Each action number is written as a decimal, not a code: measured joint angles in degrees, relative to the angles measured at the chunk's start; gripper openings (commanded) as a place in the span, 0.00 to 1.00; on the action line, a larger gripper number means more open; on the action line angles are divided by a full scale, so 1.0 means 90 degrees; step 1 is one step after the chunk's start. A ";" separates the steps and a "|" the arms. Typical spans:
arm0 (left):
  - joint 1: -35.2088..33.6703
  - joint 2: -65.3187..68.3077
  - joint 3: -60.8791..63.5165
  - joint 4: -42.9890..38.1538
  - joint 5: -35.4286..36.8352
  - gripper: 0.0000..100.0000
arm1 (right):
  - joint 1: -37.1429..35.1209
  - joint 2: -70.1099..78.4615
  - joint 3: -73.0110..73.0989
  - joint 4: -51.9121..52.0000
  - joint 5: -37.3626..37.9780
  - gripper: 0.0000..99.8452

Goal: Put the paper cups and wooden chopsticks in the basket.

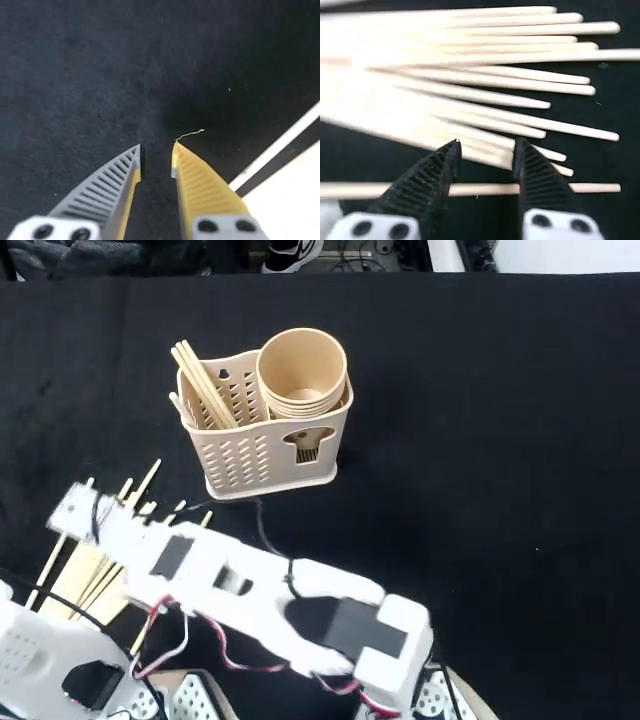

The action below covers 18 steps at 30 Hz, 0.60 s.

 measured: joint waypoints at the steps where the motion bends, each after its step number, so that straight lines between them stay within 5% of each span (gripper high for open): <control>1: 0.0000 0.0000 -0.0029 0.0000 0.0000 0.12 | 0.0088 0.0137 -0.0176 0.0049 -0.0332 0.25; 7: 0.0020 0.0000 -0.0029 0.0000 0.0049 0.12 | 0.0557 0.0908 -0.1280 0.0869 -0.1690 0.29; 18: 0.0313 0.0000 0.0625 0.0000 0.0234 0.12 | 0.0684 0.3321 -0.5177 0.4200 -0.3546 0.28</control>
